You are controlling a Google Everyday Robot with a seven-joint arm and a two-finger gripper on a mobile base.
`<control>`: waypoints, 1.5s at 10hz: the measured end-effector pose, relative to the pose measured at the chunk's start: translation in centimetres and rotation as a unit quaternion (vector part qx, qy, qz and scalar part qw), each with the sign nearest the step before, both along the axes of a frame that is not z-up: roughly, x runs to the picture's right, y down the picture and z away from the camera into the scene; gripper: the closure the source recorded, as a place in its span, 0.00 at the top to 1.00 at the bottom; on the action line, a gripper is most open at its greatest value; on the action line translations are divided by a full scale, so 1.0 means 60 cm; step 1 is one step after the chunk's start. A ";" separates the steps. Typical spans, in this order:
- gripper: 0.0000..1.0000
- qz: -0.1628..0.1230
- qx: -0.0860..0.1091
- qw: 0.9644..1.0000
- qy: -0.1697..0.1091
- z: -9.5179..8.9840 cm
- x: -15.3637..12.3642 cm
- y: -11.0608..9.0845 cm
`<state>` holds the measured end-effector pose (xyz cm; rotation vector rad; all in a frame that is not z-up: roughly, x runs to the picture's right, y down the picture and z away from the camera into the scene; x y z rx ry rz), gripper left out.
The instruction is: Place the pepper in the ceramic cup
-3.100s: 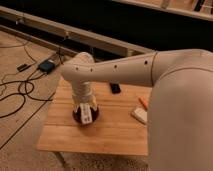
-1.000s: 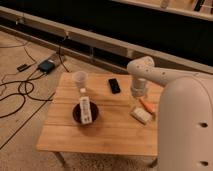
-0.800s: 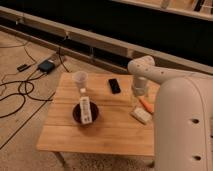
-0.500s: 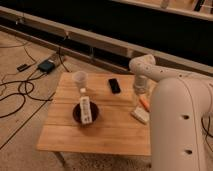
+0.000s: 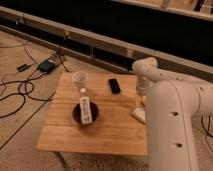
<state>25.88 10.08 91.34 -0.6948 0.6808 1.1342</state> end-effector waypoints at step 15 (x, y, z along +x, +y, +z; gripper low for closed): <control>0.00 0.017 0.009 1.000 0.012 0.039 0.029 -0.050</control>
